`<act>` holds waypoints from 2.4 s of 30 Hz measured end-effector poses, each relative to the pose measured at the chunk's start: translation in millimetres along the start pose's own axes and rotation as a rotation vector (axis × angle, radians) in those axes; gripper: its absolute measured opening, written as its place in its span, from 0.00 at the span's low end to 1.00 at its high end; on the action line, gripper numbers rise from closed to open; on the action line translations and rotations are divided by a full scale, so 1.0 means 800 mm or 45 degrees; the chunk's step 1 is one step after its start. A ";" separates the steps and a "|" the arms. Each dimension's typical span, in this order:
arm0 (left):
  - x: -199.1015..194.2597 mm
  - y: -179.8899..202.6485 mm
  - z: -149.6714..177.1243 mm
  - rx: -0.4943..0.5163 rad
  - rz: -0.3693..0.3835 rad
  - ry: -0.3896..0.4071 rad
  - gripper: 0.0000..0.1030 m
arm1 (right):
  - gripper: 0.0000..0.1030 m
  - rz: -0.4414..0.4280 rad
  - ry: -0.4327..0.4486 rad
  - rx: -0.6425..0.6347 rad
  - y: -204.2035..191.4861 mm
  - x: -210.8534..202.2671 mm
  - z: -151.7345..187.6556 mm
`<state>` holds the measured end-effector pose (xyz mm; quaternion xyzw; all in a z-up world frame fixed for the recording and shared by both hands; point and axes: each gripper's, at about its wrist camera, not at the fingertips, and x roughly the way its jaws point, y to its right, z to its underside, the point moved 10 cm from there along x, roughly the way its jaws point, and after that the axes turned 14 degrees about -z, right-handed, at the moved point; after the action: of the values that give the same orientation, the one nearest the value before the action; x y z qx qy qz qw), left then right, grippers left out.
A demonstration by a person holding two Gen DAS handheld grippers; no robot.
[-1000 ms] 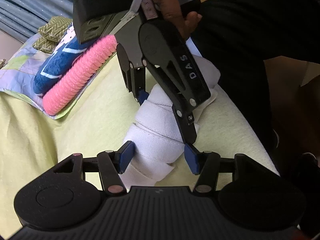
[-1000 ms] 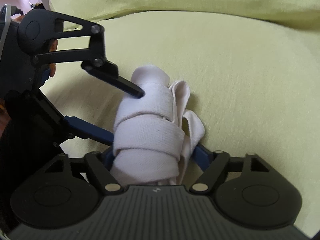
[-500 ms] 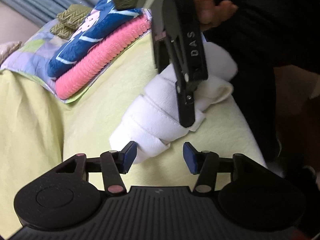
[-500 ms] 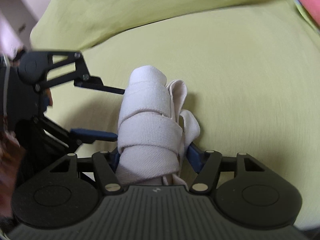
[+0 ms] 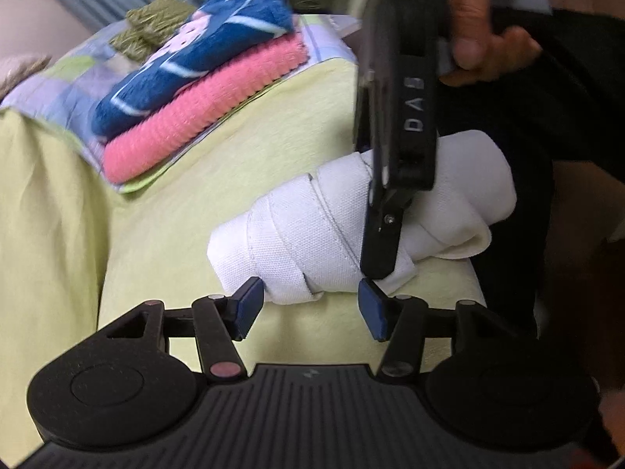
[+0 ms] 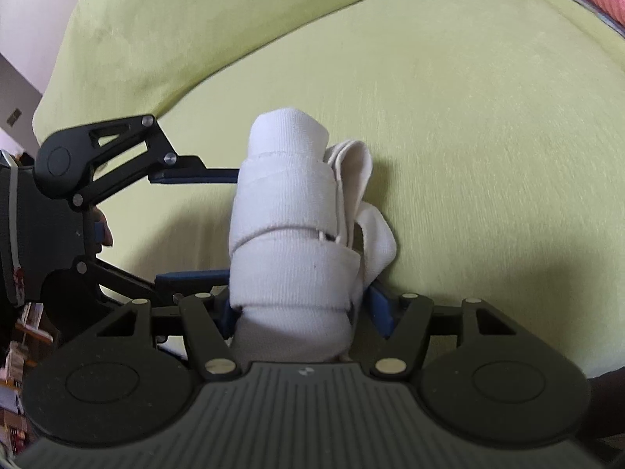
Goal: Fold shopping bag
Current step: 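Lift the wrapped white bag bundle off the bedspread with the left gripper, then carry the bundle to the cardboard box and lower it beside the blue clothes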
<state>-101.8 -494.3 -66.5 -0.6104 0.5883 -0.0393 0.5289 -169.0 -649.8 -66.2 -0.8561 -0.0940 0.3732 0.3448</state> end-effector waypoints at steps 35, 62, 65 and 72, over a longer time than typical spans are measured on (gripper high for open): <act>-0.049 0.000 -0.220 -0.230 -0.094 0.084 0.55 | 0.56 0.128 0.760 0.124 -0.048 -0.279 0.123; 0.041 0.116 -0.433 -0.082 0.286 0.397 0.57 | 0.56 0.688 1.210 0.803 0.132 -0.473 0.354; 0.057 0.143 -0.452 -0.048 0.334 0.393 0.58 | 0.56 0.731 1.228 0.913 0.161 -0.468 0.388; 0.095 0.203 -0.494 -0.028 0.455 0.400 0.59 | 0.56 0.838 1.227 1.182 0.223 -0.440 0.458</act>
<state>-453.5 -748.1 -50.0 -0.4886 0.7626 -0.0333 0.4227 -691.7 -738.8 -159.2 -0.6751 0.4961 0.0419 0.5444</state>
